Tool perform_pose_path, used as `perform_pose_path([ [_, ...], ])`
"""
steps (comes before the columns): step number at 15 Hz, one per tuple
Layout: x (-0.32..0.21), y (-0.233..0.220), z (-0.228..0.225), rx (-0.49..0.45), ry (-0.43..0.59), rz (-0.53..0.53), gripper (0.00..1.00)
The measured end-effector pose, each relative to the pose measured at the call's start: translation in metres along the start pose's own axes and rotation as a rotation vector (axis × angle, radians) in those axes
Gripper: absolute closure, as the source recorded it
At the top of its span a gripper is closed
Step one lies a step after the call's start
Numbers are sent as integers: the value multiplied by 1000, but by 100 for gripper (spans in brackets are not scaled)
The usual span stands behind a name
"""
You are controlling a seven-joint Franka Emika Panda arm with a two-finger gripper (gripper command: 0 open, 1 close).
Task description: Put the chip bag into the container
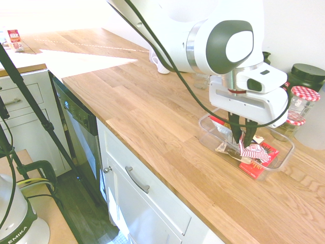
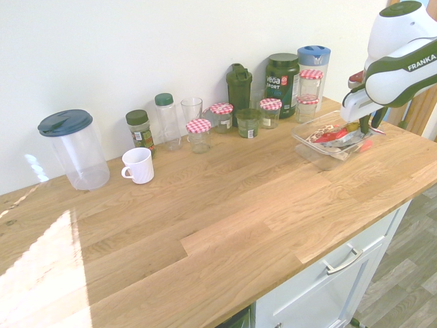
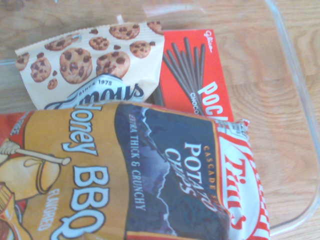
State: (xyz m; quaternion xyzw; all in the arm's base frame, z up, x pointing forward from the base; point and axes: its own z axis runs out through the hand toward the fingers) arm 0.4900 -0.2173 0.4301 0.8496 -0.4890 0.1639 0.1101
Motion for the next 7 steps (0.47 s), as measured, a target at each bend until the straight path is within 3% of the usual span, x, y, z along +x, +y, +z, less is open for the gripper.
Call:
perform_pose_path([
  [7, -10, 19, -67, 75, 30, -3, 0],
])
